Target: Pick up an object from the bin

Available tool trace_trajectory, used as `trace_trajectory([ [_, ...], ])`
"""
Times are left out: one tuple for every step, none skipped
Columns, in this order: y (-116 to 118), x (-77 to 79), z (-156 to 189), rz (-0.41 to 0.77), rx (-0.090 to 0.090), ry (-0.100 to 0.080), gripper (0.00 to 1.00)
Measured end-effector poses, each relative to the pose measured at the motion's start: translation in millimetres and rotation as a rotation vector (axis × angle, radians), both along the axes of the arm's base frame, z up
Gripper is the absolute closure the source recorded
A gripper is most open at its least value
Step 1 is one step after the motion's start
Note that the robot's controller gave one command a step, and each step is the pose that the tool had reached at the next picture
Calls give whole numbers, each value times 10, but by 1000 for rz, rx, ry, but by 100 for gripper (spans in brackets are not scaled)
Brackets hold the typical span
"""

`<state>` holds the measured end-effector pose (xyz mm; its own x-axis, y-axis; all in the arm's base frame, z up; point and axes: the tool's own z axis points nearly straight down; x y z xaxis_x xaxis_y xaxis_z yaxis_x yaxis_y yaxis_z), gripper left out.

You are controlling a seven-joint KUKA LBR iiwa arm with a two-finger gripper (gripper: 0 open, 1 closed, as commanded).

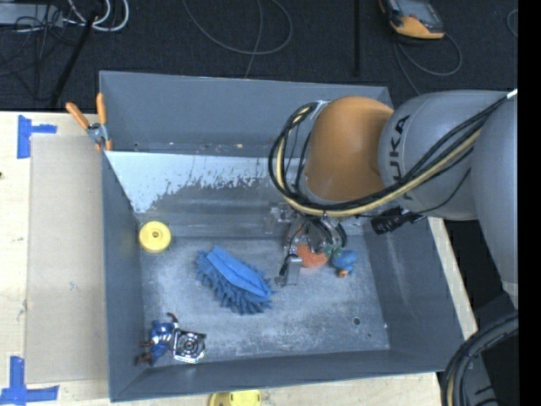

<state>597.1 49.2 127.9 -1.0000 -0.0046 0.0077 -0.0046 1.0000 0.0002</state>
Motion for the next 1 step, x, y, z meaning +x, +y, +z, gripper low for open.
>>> trace_trajectory([
  [-1,18,48,-1,0,-7,0],
])
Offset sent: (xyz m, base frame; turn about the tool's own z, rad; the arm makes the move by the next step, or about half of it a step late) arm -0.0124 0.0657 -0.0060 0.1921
